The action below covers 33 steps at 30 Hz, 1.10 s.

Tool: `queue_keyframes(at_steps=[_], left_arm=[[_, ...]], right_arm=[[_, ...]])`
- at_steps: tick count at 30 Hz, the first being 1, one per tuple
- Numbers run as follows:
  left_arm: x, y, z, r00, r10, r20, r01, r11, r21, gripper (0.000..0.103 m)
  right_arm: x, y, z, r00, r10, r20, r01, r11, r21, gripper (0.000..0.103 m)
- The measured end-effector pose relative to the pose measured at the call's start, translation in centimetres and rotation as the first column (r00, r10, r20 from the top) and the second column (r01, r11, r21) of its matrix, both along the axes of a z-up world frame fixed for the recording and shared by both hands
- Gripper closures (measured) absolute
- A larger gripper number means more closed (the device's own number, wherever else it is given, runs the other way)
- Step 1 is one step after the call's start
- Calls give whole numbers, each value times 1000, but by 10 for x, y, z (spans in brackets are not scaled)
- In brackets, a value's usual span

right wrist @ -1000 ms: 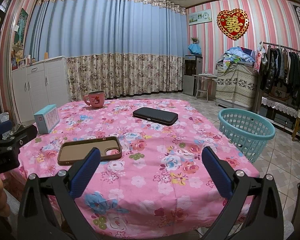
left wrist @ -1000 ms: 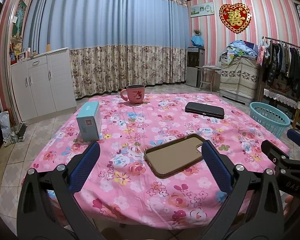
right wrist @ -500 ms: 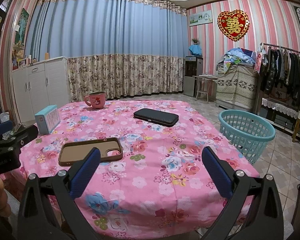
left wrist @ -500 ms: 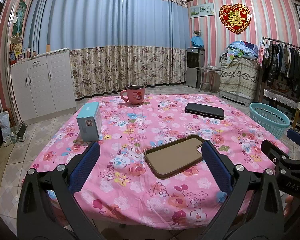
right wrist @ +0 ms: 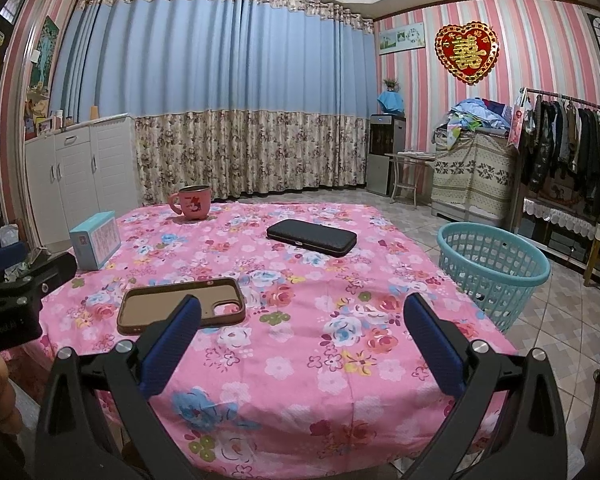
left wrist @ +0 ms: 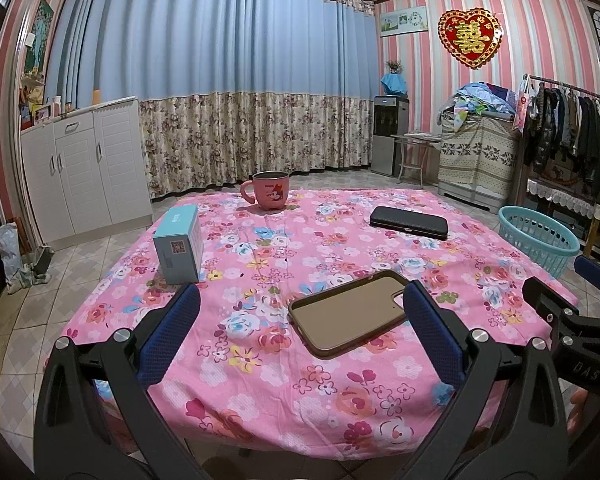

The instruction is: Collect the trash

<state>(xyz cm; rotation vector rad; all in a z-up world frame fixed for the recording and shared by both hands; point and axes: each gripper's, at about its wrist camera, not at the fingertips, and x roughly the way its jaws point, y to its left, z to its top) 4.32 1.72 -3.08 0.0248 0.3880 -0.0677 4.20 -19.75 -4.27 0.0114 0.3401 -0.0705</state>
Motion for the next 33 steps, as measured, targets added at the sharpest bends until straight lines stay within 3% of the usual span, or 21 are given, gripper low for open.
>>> queue_keyframes(at_steps=[33], left_arm=[[1,4,3,1000,-2,8,2,1000,-1,5]], right_arm=[[0,-1,0,1000,-3,6,3,1000,0,4]])
